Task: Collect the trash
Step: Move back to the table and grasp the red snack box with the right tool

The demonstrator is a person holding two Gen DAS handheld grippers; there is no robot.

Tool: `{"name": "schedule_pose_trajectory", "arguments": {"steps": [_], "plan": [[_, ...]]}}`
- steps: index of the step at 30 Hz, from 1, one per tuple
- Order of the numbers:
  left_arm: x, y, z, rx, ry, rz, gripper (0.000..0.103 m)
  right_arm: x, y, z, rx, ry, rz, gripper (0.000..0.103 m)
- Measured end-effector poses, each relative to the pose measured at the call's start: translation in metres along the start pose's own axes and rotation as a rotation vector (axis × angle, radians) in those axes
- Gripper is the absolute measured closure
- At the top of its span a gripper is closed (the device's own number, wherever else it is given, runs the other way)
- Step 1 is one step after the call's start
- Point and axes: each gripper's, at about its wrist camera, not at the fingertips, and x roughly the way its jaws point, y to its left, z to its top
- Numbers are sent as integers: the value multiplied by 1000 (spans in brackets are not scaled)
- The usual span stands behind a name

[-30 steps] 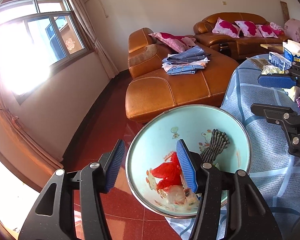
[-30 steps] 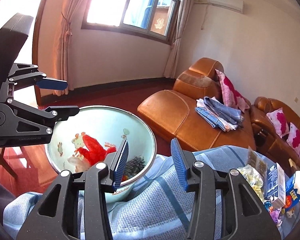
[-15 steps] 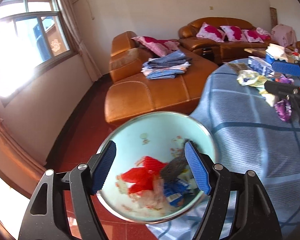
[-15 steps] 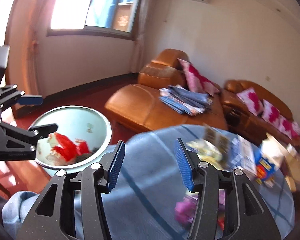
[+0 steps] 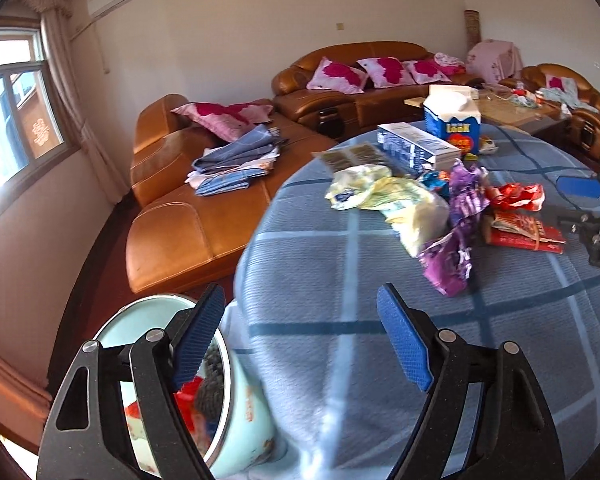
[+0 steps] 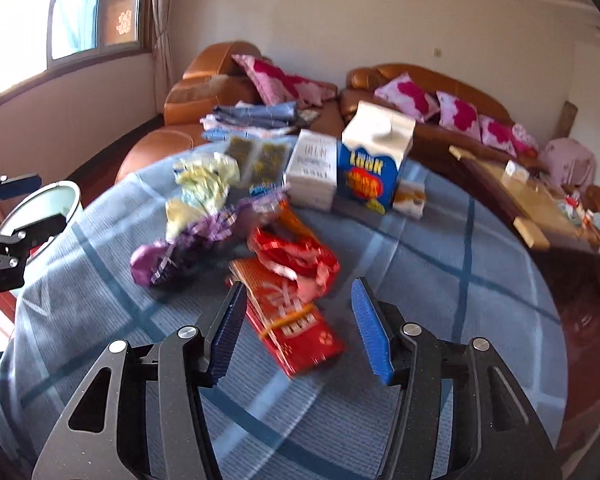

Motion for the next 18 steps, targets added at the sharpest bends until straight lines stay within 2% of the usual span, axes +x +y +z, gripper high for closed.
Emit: {"name": "schedule_pose_trajectory", "arguments": {"steps": [6, 13, 16, 18], "plan": [[16, -21, 7, 29, 22, -36, 22, 19, -12, 5, 16, 74, 66, 46], [20, -24, 7, 43, 27, -42, 18, 46, -11, 10, 15, 177, 135, 44], [21, -23, 7, 43, 29, -42, 18, 53, -4, 9, -14, 213, 138, 44], [21, -23, 7, 42, 30, -43, 18, 49, -3, 9, -21, 205, 130, 51]]}}
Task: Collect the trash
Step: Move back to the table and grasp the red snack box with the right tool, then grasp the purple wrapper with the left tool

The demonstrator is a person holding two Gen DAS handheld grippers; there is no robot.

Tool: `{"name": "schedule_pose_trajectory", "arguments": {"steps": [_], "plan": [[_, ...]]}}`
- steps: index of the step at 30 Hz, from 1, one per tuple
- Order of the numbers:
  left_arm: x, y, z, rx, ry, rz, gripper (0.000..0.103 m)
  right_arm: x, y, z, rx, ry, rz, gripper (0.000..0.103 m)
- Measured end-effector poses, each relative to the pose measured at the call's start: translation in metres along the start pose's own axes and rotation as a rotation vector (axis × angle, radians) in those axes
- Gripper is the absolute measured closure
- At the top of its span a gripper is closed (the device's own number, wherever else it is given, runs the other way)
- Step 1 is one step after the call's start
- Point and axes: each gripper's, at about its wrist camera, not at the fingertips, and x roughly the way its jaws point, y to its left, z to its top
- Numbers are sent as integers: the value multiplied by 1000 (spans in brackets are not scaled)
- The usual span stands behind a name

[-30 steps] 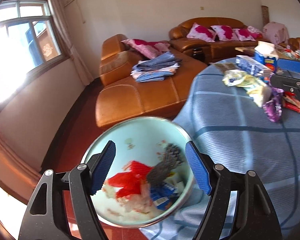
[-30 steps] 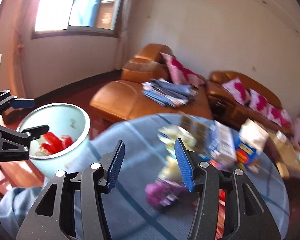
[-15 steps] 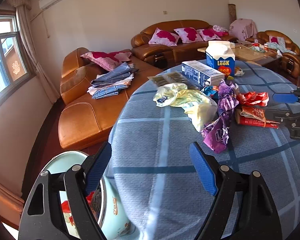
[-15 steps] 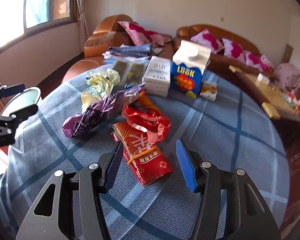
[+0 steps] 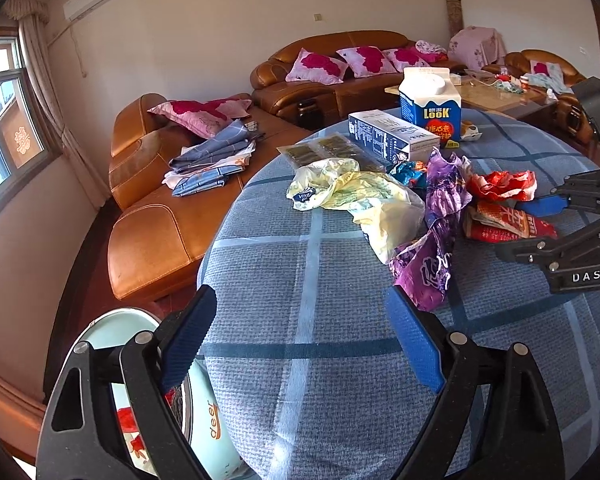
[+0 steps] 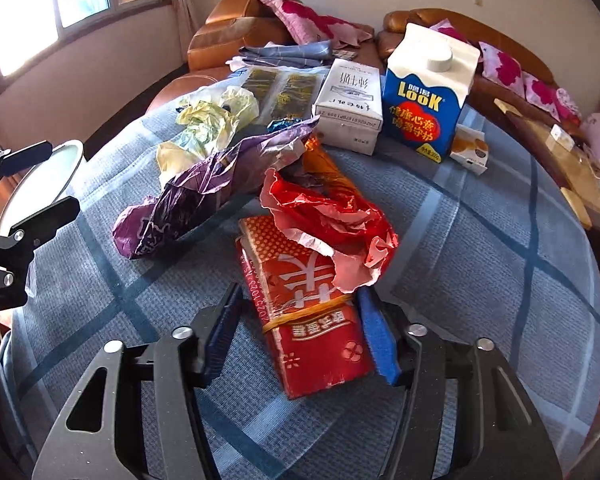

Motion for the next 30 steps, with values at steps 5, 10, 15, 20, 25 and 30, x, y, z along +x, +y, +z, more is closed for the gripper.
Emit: {"name": "schedule_pose_trajectory", "arguments": {"steps": [5, 10, 15, 20, 25, 30], "plan": [[-4, -1, 2, -2, -8, -15, 18, -18, 11, -8, -3, -36, 27, 57], [-7, -9, 7, 4, -13, -46, 18, -57, 22, -28, 20, -165, -14, 57], [-2, -30, 17, 29, -4, -83, 19, -84, 16, -42, 75, -252, -176, 57], [5, -52, 24, 57, 12, -104, 19, -85, -4, -48, 137, -247, -233, 57], [19, -71, 25, 101, 62, -122, 28, -86, -12, -47, 154, -261, -237, 56], [34, -78, 22, 116, 118, -144, 43, -82, -14, -44, 158, -257, -227, 56]]}}
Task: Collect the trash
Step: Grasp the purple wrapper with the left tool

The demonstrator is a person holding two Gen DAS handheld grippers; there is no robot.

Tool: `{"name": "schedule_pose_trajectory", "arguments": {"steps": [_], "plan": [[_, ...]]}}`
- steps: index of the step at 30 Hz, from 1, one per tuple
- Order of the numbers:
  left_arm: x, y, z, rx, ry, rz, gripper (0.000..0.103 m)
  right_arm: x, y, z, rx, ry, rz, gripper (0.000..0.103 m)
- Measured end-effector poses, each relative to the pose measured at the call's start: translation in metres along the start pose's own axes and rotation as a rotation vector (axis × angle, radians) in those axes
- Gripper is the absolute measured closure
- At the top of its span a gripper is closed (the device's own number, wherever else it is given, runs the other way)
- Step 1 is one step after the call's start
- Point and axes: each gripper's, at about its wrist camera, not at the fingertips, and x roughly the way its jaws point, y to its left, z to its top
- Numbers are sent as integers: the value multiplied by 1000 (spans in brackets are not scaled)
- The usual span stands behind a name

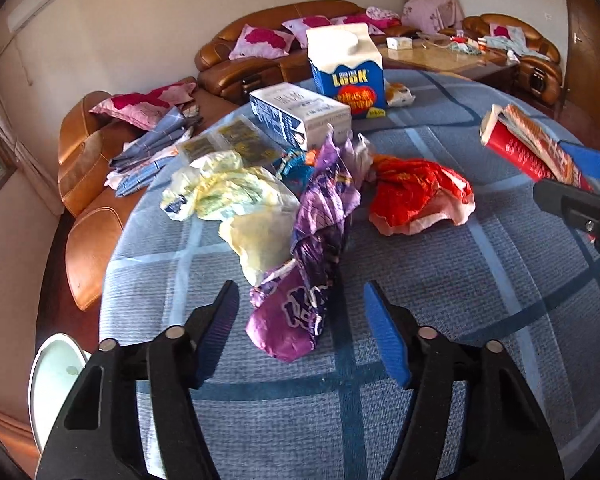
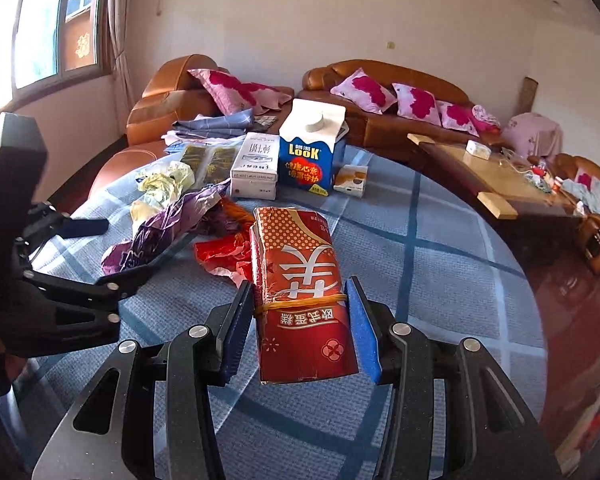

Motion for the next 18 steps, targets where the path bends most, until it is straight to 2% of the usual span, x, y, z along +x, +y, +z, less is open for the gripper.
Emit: {"name": "schedule_pose_trajectory", "arguments": {"steps": [2, 3, 5, 10, 18], "plan": [[4, -4, -1, 22, 21, -14, 56, 2, 1, 1, -3, 2, 2, 56], [5, -5, -1, 27, 24, -29, 67, 3, 2, 1, -6, 6, 5, 56], [4, -6, -3, 33, 22, -48, 69, 2, 4, 0, -7, 5, 5, 56], [-6, -2, -9, 24, -7, -57, 85, 0, 3, -1, -1, -5, 7, 56], [-42, 10, -20, -10, -101, -51, 87, -4, 7, 0, 4, -31, 14, 56]]}}
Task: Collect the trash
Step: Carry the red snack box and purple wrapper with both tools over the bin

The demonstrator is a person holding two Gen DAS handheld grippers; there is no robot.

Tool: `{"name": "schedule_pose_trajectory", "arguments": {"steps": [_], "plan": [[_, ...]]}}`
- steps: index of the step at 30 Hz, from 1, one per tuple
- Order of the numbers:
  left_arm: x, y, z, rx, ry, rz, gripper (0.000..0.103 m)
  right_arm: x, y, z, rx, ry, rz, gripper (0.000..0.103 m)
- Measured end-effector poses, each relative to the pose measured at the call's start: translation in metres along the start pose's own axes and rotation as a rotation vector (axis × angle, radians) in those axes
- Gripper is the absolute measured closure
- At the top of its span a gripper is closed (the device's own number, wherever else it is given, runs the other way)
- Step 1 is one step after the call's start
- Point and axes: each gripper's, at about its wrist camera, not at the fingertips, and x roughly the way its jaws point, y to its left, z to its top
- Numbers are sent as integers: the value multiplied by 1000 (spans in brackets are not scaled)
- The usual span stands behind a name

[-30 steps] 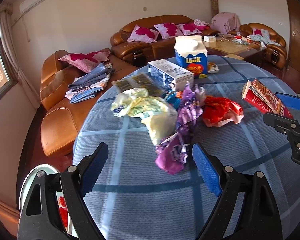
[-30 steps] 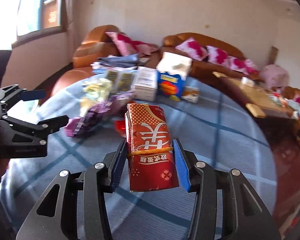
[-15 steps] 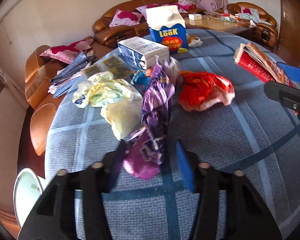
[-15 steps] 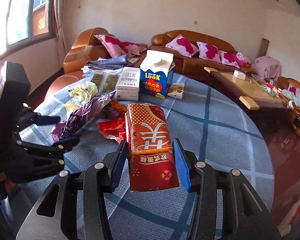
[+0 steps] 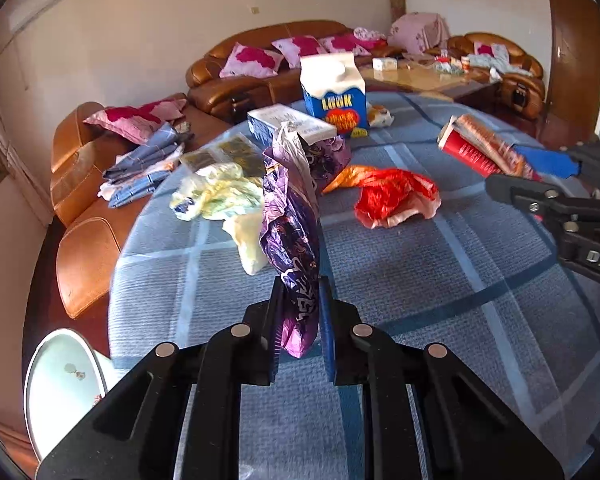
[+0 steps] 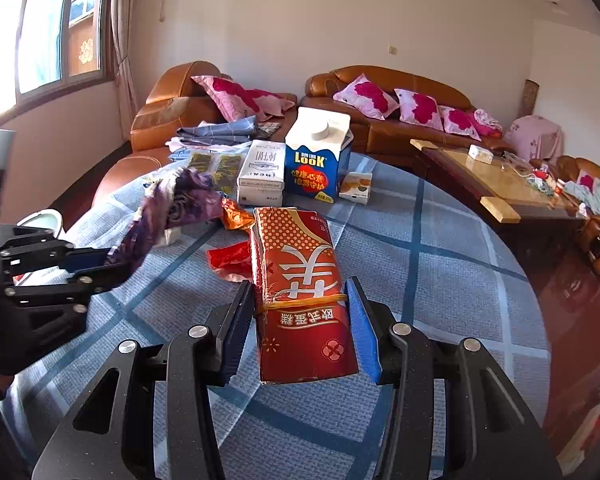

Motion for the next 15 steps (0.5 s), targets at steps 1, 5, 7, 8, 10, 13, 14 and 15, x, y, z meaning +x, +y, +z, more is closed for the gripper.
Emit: {"name": "schedule_pose_trajectory", "arguments": {"steps": [1, 5, 7, 8, 10, 13, 14, 15], "plan": [[-7, 2, -1, -3, -15, 7, 87, 0, 1, 1, 1, -1, 3, 56], [-23, 14, -5, -45, -45, 20, 87, 1, 5, 7, 4, -12, 22, 56], [-29, 21, -7, -68, -61, 37, 87, 2, 9, 12, 2, -20, 33, 56], [-32, 24, -7, -78, -69, 47, 87, 2, 11, 14, 2, -25, 40, 56], [-37, 32, -10, -101, -85, 68, 87, 4, 14, 19, 5, -31, 56, 56], [-45, 43, -13, -125, -102, 113, 87, 9, 22, 26, 2, -42, 80, 56], [-48, 47, -15, -131, -107, 127, 87, 11, 25, 27, 1, -43, 89, 56], [-51, 51, -16, -140, -112, 142, 87, 14, 29, 30, 2, -48, 104, 56]]}}
